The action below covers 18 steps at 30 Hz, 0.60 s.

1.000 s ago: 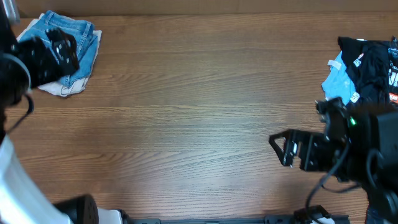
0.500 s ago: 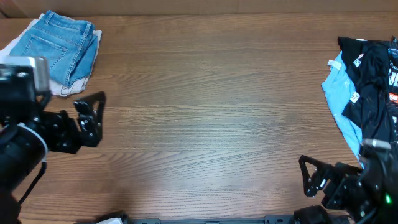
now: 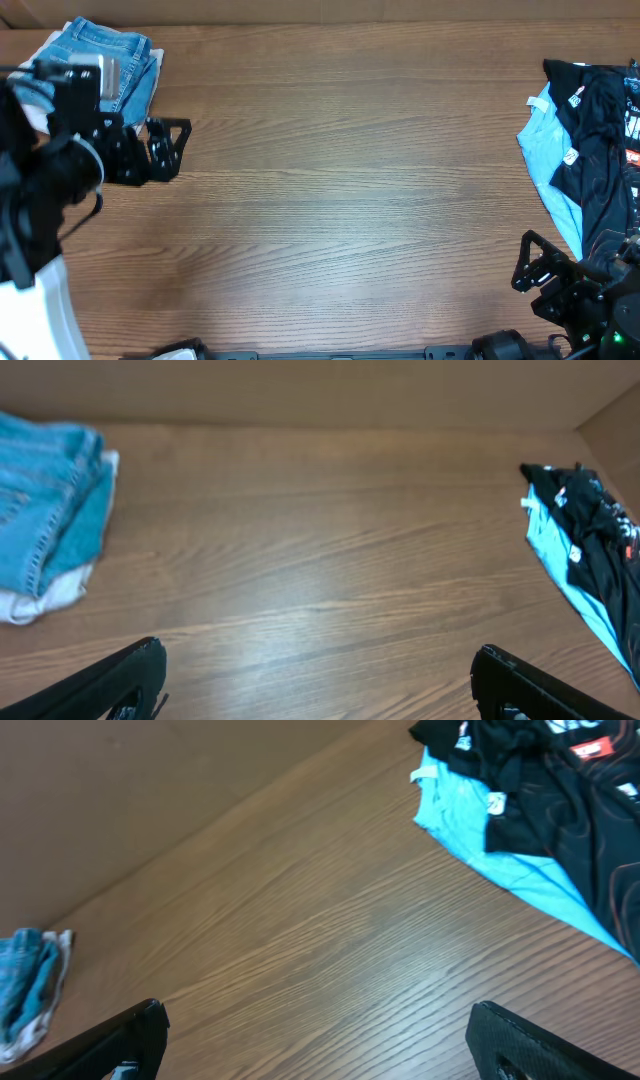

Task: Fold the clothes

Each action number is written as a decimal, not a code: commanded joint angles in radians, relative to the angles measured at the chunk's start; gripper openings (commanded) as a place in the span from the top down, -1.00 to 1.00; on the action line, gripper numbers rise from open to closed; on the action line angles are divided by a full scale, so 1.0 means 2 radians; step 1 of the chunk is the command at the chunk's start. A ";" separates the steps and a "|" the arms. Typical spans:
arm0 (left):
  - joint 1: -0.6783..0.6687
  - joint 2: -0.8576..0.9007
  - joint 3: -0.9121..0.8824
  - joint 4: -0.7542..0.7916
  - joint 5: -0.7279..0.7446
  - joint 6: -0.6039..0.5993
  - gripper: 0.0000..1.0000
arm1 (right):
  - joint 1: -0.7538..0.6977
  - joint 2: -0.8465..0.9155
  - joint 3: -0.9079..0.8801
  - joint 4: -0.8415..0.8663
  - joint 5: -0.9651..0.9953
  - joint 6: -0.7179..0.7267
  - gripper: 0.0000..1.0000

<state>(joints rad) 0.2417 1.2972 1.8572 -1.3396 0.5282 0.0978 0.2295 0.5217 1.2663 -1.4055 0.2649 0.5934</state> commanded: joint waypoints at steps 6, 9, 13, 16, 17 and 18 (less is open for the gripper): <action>-0.003 0.086 -0.003 -0.012 0.011 0.005 -1.00 | 0.000 0.000 -0.002 0.005 0.021 0.007 -1.00; -0.003 0.109 -0.003 -0.014 0.012 0.001 -1.00 | 0.000 0.000 -0.002 0.005 0.029 0.007 -1.00; -0.003 0.116 -0.002 -0.014 0.011 0.013 -1.00 | 0.000 0.000 -0.002 0.007 0.038 0.007 -1.00; -0.003 0.105 -0.002 -0.019 0.009 0.026 -1.00 | 0.000 0.000 -0.002 0.007 0.038 0.007 -1.00; -0.003 0.098 -0.002 -0.023 0.006 0.030 -1.00 | 0.000 0.000 -0.002 0.007 0.038 0.007 -0.99; -0.003 0.092 -0.002 -0.027 -0.001 0.030 -1.00 | 0.000 0.000 -0.002 0.007 0.038 0.007 -1.00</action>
<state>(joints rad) 0.2417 1.5307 1.8515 -1.3811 0.5308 0.1162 0.2295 0.5217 1.2659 -1.3983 0.3206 0.6022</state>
